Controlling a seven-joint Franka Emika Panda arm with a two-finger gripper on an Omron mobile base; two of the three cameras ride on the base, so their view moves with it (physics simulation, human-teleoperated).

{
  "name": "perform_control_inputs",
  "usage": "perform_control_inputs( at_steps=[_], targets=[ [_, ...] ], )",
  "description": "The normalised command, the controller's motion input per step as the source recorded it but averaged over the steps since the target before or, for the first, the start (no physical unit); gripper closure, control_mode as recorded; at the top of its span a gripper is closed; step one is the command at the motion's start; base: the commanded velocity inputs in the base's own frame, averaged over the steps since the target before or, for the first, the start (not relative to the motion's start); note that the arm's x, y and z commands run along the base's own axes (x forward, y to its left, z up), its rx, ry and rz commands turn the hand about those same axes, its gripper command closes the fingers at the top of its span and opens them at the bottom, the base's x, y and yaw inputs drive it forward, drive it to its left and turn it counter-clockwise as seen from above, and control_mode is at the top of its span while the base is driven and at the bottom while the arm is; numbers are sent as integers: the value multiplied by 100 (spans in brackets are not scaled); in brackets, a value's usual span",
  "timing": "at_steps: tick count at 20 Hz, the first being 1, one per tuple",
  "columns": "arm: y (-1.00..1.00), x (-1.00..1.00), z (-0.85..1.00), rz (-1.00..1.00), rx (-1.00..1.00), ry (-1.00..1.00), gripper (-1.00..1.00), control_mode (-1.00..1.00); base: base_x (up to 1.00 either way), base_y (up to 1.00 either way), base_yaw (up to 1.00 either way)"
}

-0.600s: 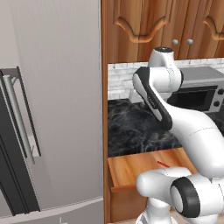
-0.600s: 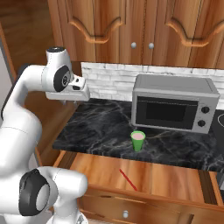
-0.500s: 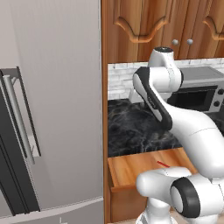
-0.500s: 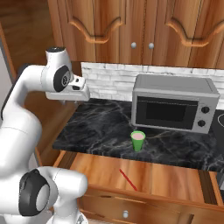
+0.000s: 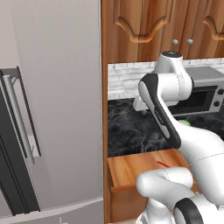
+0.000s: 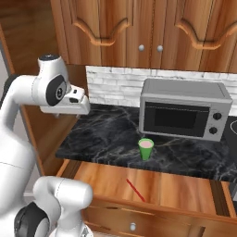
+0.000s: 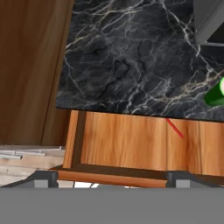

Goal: Pick up the straw from the right drawer and put it inside the smoothie cup.

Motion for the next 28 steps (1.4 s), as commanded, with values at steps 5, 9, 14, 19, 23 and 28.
perform_control_inputs(
  at_steps=[5, 9, 14, 19, 23, 28],
  targets=[
    [0, -21, -3, 1, -1, 0, -100, -100, 0, 0, 0],
    [0, 0, 0, 0, 0, 0, -100, -100, 0, 0, 0],
    [0, 0, 0, 0, 0, 0, -100, 100, -18, 0, 0],
    [0, 0, 0, 0, 0, 0, -100, 100, -52, 3, 0],
    [0, 0, 0, 0, 0, 0, -100, 100, -59, 14, 0],
    [0, 0, 0, 0, 0, 0, -100, 100, -38, 34, 0]
  ],
)
